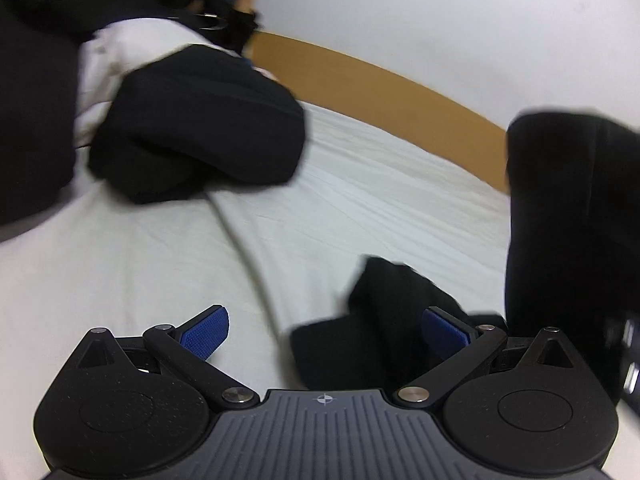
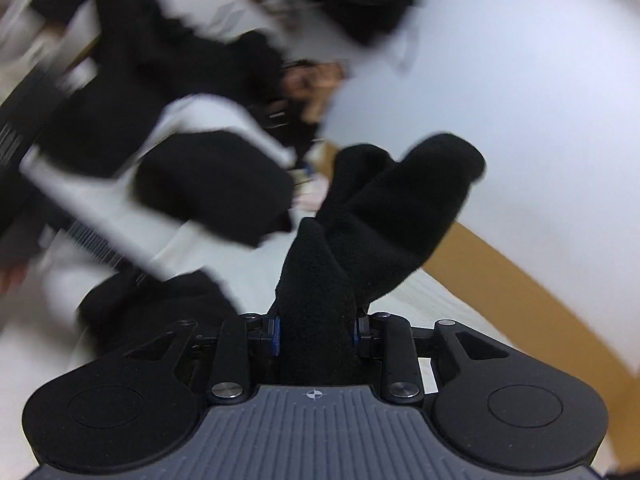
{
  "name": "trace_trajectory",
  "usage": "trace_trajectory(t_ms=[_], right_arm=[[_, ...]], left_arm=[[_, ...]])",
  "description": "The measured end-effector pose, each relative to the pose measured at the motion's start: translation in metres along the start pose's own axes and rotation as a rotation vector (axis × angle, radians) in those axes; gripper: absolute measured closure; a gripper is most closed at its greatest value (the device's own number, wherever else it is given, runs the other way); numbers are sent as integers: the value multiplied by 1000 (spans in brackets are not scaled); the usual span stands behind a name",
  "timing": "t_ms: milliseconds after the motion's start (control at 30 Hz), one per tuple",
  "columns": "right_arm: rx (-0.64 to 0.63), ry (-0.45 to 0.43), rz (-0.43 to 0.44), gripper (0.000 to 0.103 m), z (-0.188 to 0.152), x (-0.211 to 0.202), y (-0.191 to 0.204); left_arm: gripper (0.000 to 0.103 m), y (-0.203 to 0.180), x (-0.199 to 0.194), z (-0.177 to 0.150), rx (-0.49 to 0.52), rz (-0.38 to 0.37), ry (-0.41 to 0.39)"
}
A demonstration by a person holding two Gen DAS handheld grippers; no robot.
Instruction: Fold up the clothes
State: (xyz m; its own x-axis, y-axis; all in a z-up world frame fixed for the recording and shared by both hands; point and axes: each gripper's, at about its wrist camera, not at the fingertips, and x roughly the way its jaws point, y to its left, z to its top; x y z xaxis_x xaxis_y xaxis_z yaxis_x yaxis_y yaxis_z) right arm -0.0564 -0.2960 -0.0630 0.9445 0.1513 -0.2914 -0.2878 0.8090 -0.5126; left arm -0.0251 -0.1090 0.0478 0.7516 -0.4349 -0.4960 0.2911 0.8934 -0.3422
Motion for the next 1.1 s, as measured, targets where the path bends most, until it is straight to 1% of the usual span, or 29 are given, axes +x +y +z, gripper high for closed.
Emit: trace_trajectory(t_ms=[133, 200, 267, 333, 400, 433, 467, 500, 567, 600, 633, 667, 733, 767, 800, 833, 867, 933, 967, 1033, 1067, 1100], right_arm=[[-147, 80, 71, 72, 8, 8, 33], [-203, 123, 98, 71, 7, 13, 47], [-256, 142, 98, 68, 3, 10, 59], [-288, 147, 81, 67, 3, 9, 67], [-279, 147, 76, 67, 5, 8, 66], [-236, 144, 91, 66, 7, 7, 63], [-180, 137, 117, 62, 8, 4, 57], [-86, 119, 175, 53, 11, -3, 43], [111, 78, 293, 39, 12, -20, 13], [189, 61, 329, 39, 10, -28, -3], [251, 44, 344, 39, 7, -35, -18], [308, 24, 348, 39, 5, -40, -31], [443, -8, 347, 39, 0, -46, -57], [512, -7, 327, 40, 0, -42, -66], [564, 1, 291, 48, 0, -36, -72], [589, 11, 260, 53, 2, -29, -73], [590, 27, 243, 64, 6, -20, -71], [577, 84, 225, 73, 8, -1, -59], [570, 118, 218, 79, 7, 9, -53], [618, 159, 221, 79, -9, 21, -49], [657, 153, 229, 80, -19, 22, -50], [695, 147, 236, 81, -29, 21, -51]], left_arm=[[1, 39, -7, 11, -151, 59, -44], [1, 53, -11, 13, -183, 87, -57], [1, 59, -14, 15, -197, 97, -78], [1, 55, -22, 17, -183, 50, -116], [1, 42, -32, 19, -141, -39, -167], [1, 33, -39, 19, -122, -88, -186], [1, 24, -43, 18, -105, -130, -194], [1, 15, -48, 17, -89, -172, -203], [1, -1, -57, 15, -56, -216, -239], [1, -8, -61, 14, -36, -233, -255], [1, -16, -61, 14, -3, -235, -251], [1, -24, -54, 14, 40, -207, -227], [1, -38, -32, 10, 116, -82, -147], [1, -40, -19, 8, 128, -52, -95], [1, -39, -7, 6, 120, -45, -37], [0, -34, 5, 4, 96, -44, 9], [0, -28, 13, 2, 71, -44, 32], [0, -19, 20, 0, 42, -48, 55], [0, -17, 21, -1, 48, -37, 53], [0, -15, 23, -5, 100, 5, 48], [0, -15, 26, -7, 118, 15, 52], [0, -13, 29, -9, 116, 8, 58]])
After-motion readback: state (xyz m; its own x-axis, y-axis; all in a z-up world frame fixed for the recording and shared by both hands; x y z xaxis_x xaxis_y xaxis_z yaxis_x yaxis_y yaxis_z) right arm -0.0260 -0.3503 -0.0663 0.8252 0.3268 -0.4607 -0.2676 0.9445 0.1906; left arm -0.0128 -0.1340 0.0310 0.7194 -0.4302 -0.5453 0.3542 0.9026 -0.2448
